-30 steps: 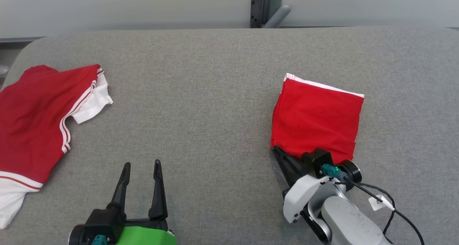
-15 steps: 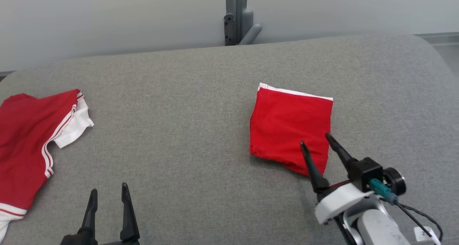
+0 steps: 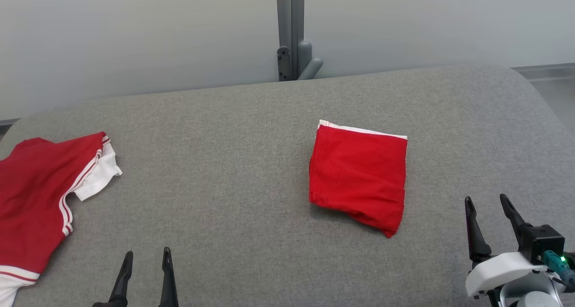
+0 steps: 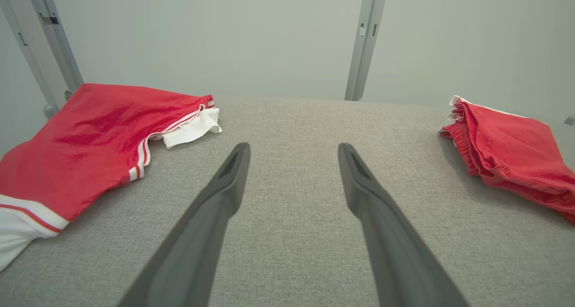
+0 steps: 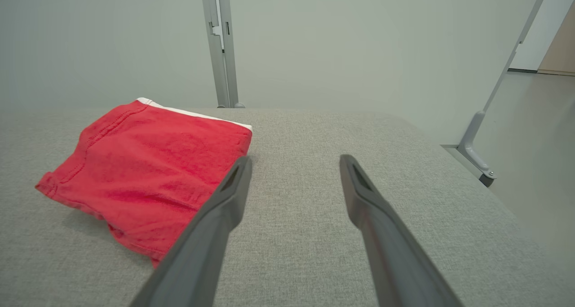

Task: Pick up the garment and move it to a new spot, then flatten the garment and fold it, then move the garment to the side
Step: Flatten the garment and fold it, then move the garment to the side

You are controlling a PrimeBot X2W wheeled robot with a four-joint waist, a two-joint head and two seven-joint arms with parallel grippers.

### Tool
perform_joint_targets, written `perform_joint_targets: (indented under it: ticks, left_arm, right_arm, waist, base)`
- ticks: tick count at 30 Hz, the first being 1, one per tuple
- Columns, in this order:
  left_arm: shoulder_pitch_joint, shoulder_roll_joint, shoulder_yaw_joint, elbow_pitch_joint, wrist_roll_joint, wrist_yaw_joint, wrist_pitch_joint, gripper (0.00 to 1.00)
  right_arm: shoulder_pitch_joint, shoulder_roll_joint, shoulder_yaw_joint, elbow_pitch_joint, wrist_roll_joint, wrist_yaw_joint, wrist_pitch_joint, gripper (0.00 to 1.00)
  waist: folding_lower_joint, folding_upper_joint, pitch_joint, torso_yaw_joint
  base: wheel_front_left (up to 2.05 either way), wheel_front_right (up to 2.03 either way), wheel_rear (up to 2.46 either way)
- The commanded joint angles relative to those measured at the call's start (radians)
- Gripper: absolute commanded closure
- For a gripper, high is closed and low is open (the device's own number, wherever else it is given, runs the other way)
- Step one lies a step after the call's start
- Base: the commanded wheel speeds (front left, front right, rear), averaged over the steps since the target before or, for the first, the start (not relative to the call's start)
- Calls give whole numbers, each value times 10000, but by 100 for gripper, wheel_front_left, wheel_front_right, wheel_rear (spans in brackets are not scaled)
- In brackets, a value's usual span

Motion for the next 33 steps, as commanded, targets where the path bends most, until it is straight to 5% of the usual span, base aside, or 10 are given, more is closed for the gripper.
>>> perform_joint_targets:
  ticks: [1, 9, 21, 25, 33]
  left_arm:
    - [97, 20, 37, 24, 156, -85, -35, 0]
    - [-122, 16, 151, 327, 129, -642, -34, 0]
    - [-256, 14, 261, 433, -50, -654, -34, 0]
    - [-242, 14, 255, 373, -67, -586, -34, 0]
    - [-520, 15, -47, 217, 31, -548, -34, 0]
  right_arm:
    - [122, 35, -51, 27, -40, -8, -30, 0]
    - [-46, 285, 136, 73, -148, -8, -29, 0]
    - [-201, 337, 371, 288, -133, -8, -29, 0]
    - [-639, 519, 256, 728, 682, -8, -16, 0]
    - [-2410, 625, -50, 1696, 1992, -8, 3103, 0]
  waist:
    - [0, 38, -6, 18]
    - [0, 38, 112, 169]
    - [0, 38, 225, 283]
    - [0, 38, 282, 307]
    - [0, 38, 896, 542]
  base:
    - [0, 0, 0]
    - [0, 0, 0]
    - [0, 0, 0]
    - [0, 0, 0]
    - [0, 0, 0]
